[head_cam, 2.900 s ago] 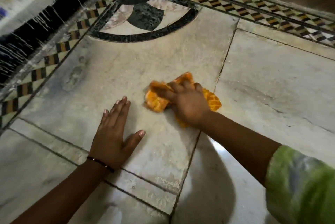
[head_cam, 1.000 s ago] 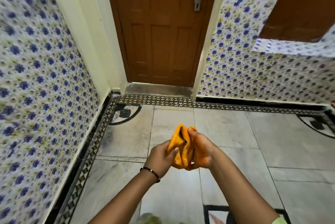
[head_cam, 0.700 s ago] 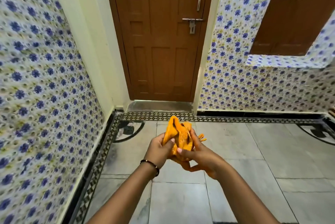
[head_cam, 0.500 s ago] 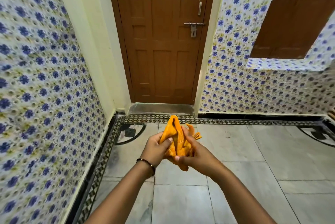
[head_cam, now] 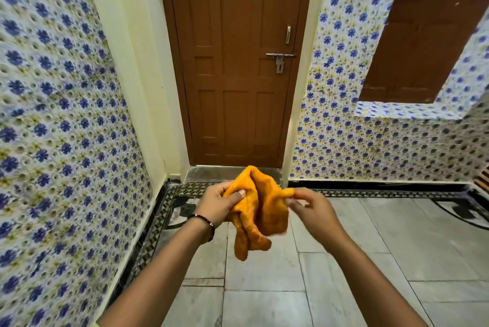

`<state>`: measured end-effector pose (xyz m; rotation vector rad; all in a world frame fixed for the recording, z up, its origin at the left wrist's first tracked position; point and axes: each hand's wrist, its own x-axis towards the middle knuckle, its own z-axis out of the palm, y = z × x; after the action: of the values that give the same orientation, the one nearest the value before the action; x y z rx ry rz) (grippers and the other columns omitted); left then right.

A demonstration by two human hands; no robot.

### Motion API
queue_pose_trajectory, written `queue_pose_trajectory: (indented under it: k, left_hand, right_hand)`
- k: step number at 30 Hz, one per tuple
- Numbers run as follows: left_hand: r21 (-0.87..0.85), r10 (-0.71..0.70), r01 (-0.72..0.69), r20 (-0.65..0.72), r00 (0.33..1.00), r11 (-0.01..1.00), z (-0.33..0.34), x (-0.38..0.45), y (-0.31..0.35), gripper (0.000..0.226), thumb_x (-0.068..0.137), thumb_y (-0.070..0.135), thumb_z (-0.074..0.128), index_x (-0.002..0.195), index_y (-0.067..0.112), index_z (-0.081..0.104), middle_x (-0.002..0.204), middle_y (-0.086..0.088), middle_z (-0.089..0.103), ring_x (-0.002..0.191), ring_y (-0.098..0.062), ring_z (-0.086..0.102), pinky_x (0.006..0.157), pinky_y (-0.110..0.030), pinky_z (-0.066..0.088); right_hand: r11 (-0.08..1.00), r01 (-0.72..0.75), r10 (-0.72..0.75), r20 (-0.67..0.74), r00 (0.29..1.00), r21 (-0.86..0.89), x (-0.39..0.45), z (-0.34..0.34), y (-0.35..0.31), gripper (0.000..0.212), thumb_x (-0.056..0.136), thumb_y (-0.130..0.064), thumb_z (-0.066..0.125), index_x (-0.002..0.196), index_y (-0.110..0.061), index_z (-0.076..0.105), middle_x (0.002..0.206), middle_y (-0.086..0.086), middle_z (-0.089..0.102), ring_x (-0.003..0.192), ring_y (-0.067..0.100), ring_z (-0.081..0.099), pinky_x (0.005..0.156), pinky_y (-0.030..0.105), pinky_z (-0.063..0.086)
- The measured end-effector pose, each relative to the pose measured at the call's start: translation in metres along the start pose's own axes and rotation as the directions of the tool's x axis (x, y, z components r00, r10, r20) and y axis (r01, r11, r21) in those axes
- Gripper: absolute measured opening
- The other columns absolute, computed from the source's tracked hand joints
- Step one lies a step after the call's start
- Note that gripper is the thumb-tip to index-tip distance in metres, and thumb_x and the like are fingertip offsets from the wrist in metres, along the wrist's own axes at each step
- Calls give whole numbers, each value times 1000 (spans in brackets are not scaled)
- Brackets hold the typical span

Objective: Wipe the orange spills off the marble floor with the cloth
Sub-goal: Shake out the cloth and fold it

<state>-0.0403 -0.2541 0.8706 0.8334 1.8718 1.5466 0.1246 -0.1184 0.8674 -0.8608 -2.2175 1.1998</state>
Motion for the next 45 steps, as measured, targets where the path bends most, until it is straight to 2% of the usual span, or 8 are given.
queue_pose_trajectory:
  k: [5, 16, 21, 27, 30, 33, 36, 45]
  left_hand:
    - [124, 155, -148, -49, 987, 981, -16, 9, 30, 17, 84, 19, 69, 100, 23, 64, 97, 4, 65, 92, -14, 61, 81, -32, 53]
    - [199, 274, -246, -127, 953, 949, -34, 29, 55, 4, 86, 26, 66, 84, 29, 64, 91, 2, 65, 91, -18, 60, 73, -35, 54]
    - [333, 407, -343, -147, 901, 878, -19, 29, 53, 11, 97, 35, 44, 93, 28, 51, 85, 6, 55, 78, -12, 54, 63, -33, 48]
    - [277, 345, -278, -233, 909, 920, -24, 42, 52, 25, 93, 35, 54, 115, 24, 48, 105, 7, 54, 97, -17, 53, 82, -37, 50]
    - [-152, 20, -67, -293, 956, 986, -22, 41, 53, 63, 73, 47, 68, 123, 15, 49, 119, -6, 56, 109, -25, 55, 90, -47, 51]
    - [-531, -149, 106, -40, 988, 841, -21, 35, 54, 41, 79, 32, 66, 112, 9, 57, 110, -11, 63, 101, -26, 58, 78, -43, 52]
    - [-498, -104, 119, 58, 993, 859, -16, 31, 48, 39, 80, 13, 65, 117, 5, 55, 110, -11, 64, 99, -24, 60, 75, -38, 51]
    - [-223, 38, -117, -329, 943, 968, -1, 35, 49, 14, 100, 31, 41, 100, 33, 55, 112, -5, 59, 104, -28, 57, 89, -51, 51]
  right_hand:
    - [841, -167, 242, -82, 967, 514, 11, -17, -10, 26, 98, -28, 48, 118, -16, 60, 109, 7, 65, 104, 24, 61, 89, 43, 51]
    - [770, -46, 293, -288, 912, 637, 33, -58, -26, 22, 100, -32, 39, 83, -25, 51, 73, 1, 51, 71, 19, 53, 63, 34, 46]
    - [757, -16, 235, -250, 939, 653, 33, -65, -33, 36, 95, -48, 44, 117, -19, 49, 99, 6, 60, 93, 26, 60, 81, 45, 53]
    - [810, -137, 179, -18, 984, 570, 25, -84, -36, 32, 85, -21, 65, 114, -12, 58, 105, 8, 65, 101, 28, 61, 85, 47, 52]
    - [804, -66, 121, -55, 991, 590, 25, -84, -37, 18, 89, -26, 58, 105, -18, 61, 105, 9, 65, 104, 29, 61, 85, 45, 53]
    - [842, -27, 122, -141, 983, 539, 30, -80, -46, 18, 91, -36, 54, 103, -25, 60, 107, 9, 65, 103, 30, 61, 88, 52, 52]
    - [890, 60, 55, -236, 970, 452, 37, -79, -61, 15, 94, -35, 51, 92, -24, 61, 90, 8, 63, 91, 29, 60, 86, 51, 52]
    - [966, 259, -246, -300, 922, 3, 48, -86, -80, 23, 95, -41, 48, 86, -23, 61, 79, 0, 59, 77, 18, 57, 72, 34, 48]
